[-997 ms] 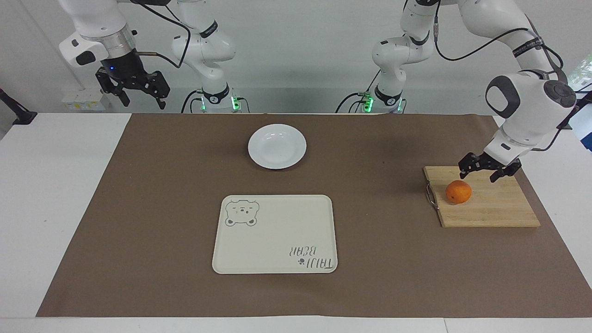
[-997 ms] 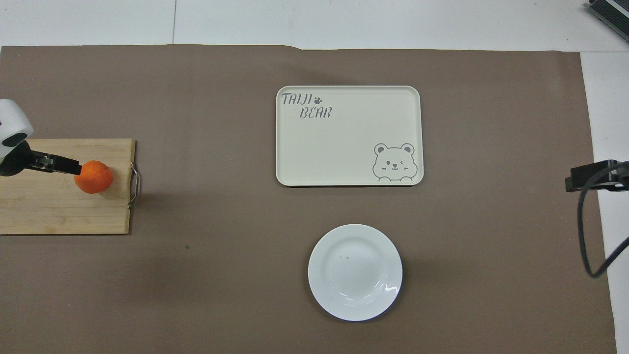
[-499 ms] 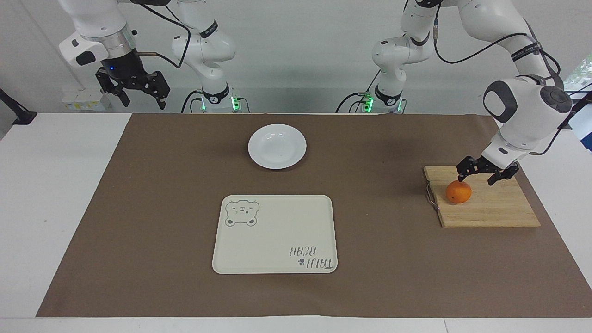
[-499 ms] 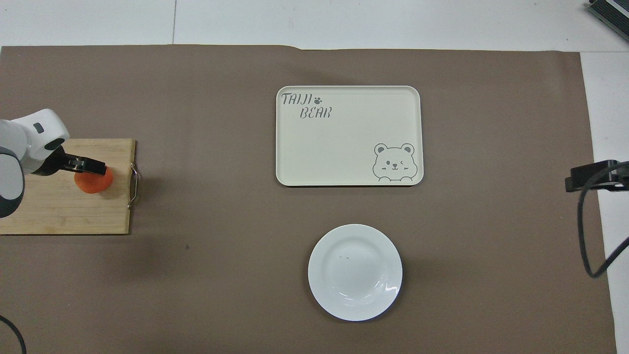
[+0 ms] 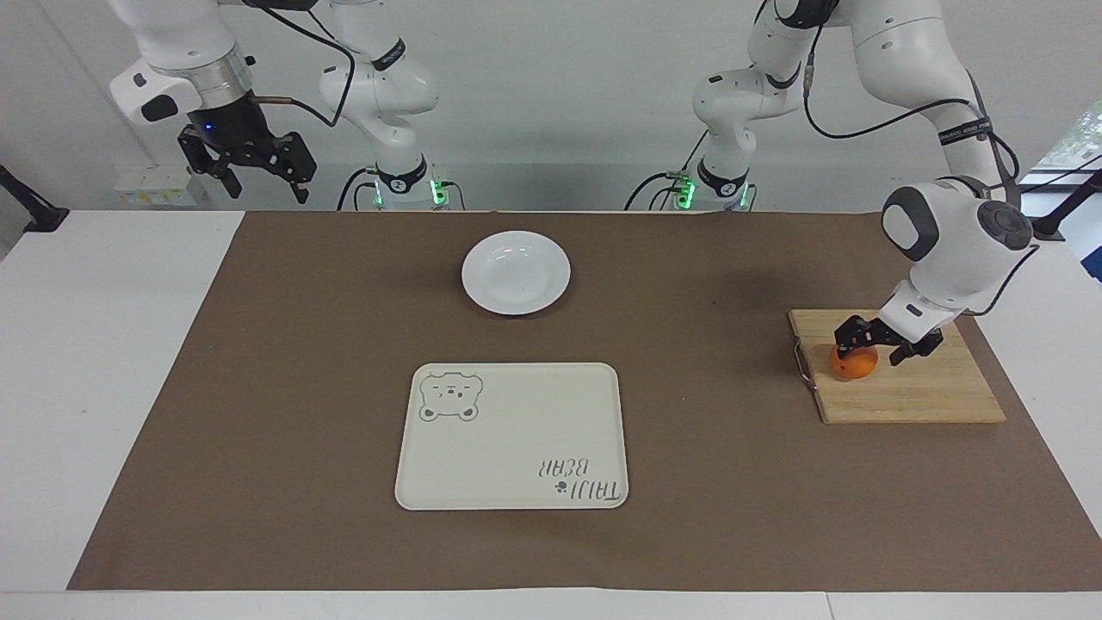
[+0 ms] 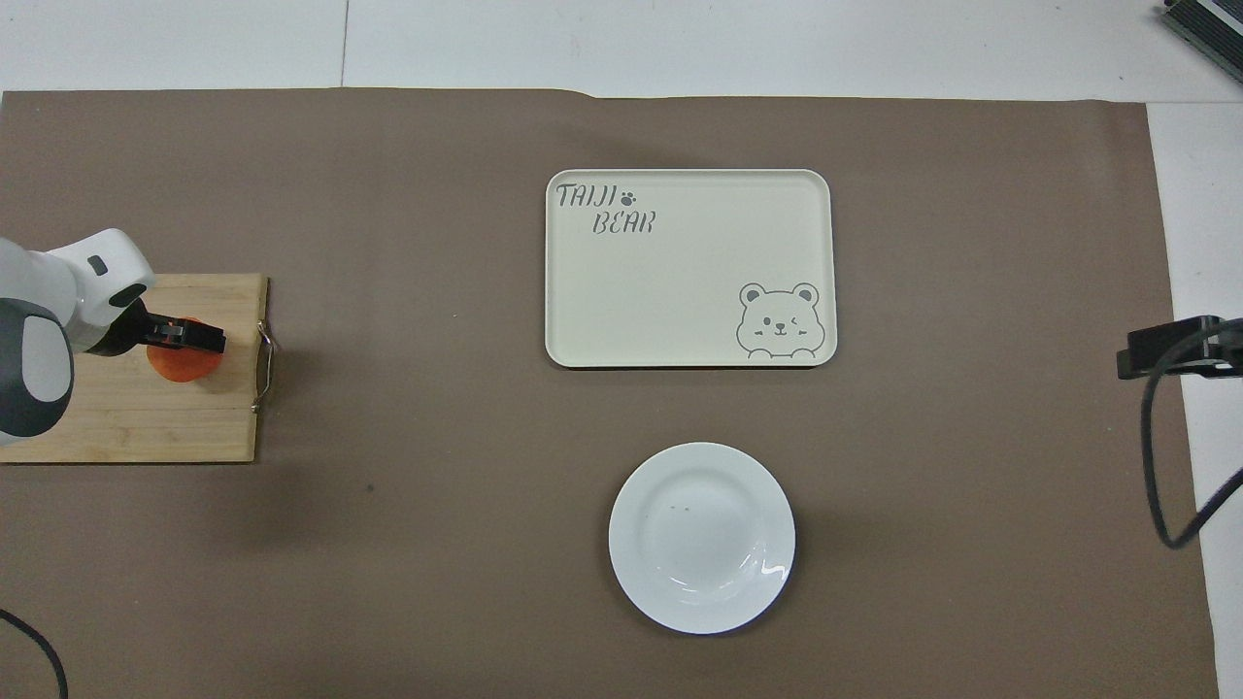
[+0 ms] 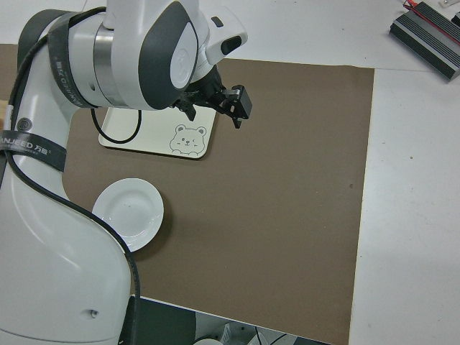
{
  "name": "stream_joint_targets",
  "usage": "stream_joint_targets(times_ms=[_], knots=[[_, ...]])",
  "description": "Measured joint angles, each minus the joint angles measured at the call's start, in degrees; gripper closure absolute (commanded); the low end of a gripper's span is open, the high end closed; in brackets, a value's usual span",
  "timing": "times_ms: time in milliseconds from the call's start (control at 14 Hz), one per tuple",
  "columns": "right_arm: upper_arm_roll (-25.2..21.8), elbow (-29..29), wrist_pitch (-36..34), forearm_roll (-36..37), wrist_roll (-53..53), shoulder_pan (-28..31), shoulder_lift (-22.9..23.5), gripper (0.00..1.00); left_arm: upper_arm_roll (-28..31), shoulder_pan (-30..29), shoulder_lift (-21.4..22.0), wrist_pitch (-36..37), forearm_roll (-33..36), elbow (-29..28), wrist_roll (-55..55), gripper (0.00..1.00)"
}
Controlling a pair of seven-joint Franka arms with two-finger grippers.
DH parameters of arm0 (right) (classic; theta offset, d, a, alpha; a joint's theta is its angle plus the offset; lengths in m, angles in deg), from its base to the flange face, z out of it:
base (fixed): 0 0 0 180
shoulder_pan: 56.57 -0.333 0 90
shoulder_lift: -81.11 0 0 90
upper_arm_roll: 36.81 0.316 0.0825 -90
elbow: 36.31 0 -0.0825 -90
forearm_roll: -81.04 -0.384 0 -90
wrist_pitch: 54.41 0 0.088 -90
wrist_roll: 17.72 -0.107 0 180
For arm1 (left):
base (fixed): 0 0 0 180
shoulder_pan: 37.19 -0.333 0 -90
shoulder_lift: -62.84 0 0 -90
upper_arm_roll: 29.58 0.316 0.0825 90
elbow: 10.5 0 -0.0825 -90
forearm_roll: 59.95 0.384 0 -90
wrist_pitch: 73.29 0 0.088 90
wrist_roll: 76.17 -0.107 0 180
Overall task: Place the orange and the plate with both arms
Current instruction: 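Lower the left gripper onto the orange and close it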
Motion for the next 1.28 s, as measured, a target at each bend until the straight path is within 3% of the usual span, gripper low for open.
stream_joint_targets(times_ms=[499, 570, 641, 784, 855, 1282], knots=[[0.0, 0.0, 0.0, 0.0, 0.0, 0.0, 0.0, 0.0, 0.03, -0.01, 0.0, -0.11, -0.05, -0.12, 0.01, 0.0], [0.0, 0.0, 0.0, 0.0, 0.0, 0.0, 0.0, 0.0, 0.04, -0.01, 0.0, -0.11, -0.06, -0.12, 0.02, 0.09], [0.0, 0.0, 0.0, 0.0, 0.0, 0.0, 0.0, 0.0, 0.04, -0.01, 0.0, -0.11, -0.07, -0.12, 0.1, 0.48], [0.0, 0.0, 0.0, 0.0, 0.0, 0.0, 0.0, 0.0, 0.02, -0.01, 0.0, -0.11, -0.13, -0.12, 0.5, 0.9], [0.0, 0.0, 0.0, 0.0, 0.0, 0.0, 0.0, 0.0, 0.0, -0.01, 0.11, -0.11, -0.23, -0.09, 0.61, 1.0], [0.0, 0.0, 0.0, 0.0, 0.0, 0.0, 0.0, 0.0, -0.02, -0.01, 0.14, -0.01, -0.28, -0.03, 0.7, 1.0]])
